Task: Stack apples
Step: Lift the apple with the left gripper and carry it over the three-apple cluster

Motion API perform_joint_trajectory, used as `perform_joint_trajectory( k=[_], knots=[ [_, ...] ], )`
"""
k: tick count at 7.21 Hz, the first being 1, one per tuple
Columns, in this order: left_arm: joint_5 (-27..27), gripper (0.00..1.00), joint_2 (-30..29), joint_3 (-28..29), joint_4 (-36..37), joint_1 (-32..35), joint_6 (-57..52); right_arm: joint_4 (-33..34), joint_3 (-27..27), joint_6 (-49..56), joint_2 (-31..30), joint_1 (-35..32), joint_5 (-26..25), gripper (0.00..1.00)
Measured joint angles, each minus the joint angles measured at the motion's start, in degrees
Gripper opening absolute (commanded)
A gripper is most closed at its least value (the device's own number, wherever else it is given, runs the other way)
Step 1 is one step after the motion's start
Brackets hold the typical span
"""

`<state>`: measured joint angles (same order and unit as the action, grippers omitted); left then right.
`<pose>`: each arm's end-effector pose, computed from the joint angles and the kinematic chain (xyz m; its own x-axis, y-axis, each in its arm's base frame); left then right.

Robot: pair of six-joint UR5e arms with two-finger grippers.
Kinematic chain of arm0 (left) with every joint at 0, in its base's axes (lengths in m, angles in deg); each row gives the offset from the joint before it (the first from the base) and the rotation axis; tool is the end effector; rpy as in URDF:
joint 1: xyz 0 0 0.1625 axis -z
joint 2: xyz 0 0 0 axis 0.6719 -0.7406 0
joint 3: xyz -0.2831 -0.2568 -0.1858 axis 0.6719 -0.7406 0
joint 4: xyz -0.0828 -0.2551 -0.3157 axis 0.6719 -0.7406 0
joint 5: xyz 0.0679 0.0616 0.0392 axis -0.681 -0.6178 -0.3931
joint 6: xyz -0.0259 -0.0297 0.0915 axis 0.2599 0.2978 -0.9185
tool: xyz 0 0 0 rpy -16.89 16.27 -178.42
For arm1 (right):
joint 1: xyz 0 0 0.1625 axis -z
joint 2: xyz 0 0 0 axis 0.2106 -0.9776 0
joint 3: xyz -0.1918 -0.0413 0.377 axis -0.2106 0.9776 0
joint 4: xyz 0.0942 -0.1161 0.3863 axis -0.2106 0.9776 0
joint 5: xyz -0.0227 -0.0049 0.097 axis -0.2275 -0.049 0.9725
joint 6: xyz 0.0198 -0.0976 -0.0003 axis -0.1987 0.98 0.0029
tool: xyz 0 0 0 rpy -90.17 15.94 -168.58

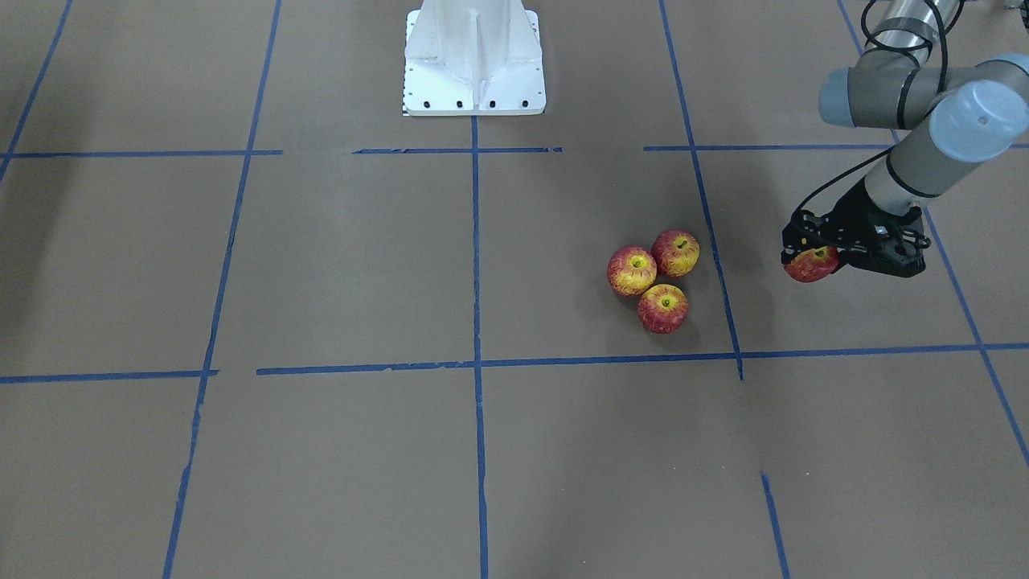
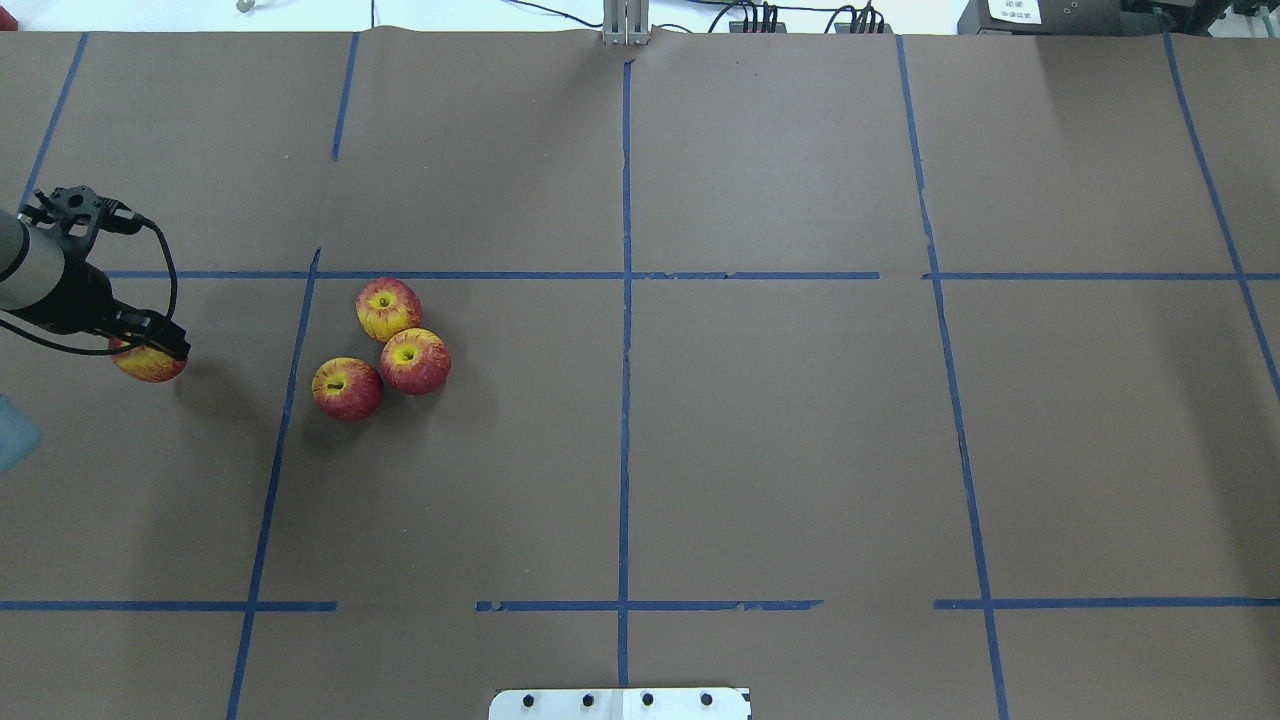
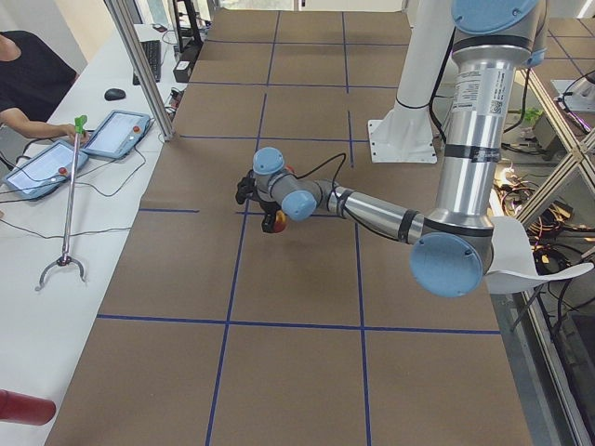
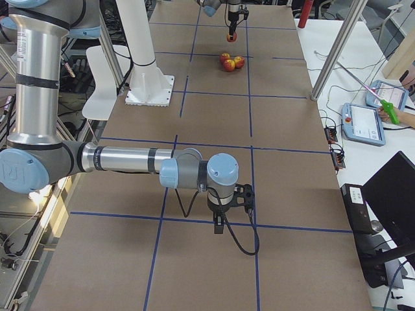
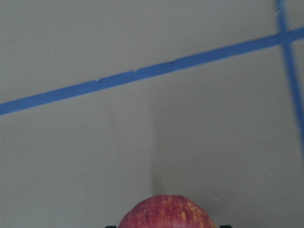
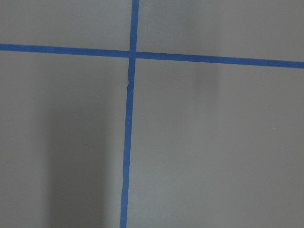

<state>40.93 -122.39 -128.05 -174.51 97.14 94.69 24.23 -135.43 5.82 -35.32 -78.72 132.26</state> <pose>0.2573 -0.4910 0.4630 0.5884 0.1536 -0.7938 -0.0327 0.9855 0.1665 0.0739 -0.4321 0.6580 0.7478 -0.0391 0.6628 0.0283 0.9992 0.0271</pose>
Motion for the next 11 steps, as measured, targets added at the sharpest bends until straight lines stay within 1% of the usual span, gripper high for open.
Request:
perform_joint_trajectory(
  k=[1,2,3,4,5,9,11],
  knots=[
    [0.6,0.00,-2.9,-1.8,0.1,-0.1,7.6,0.0,0.0,0.0,0.0,0.0,0.0,1.00],
    [0.2,0.00,-5.8,-2.0,0.2,-0.8,14.0,0.0,0.0,0.0,0.0,0.0,0.0,1.00],
    [-2.1,0.00,-7.8,-1.7,0.3,-2.8,18.1,0.0,0.0,0.0,0.0,0.0,0.0,1.00],
    [-5.3,0.00,-9.0,-1.3,0.3,-5.2,20.4,0.0,0.0,0.0,0.0,0.0,0.0,1.00],
    [-7.2,0.00,-9.5,-1.1,0.4,-6.8,21.5,0.0,0.0,0.0,0.0,0.0,-0.1,1.00],
    [-11.3,0.00,-10.1,-1.1,0.8,-11.5,26.1,0.0,0.0,0.0,0.0,0.0,0.0,1.00],
    [-11.9,0.00,-10.9,-1.4,3.7,-11.9,26.4,0.0,0.0,0.0,0.0,0.0,0.0,1.00]
  ],
)
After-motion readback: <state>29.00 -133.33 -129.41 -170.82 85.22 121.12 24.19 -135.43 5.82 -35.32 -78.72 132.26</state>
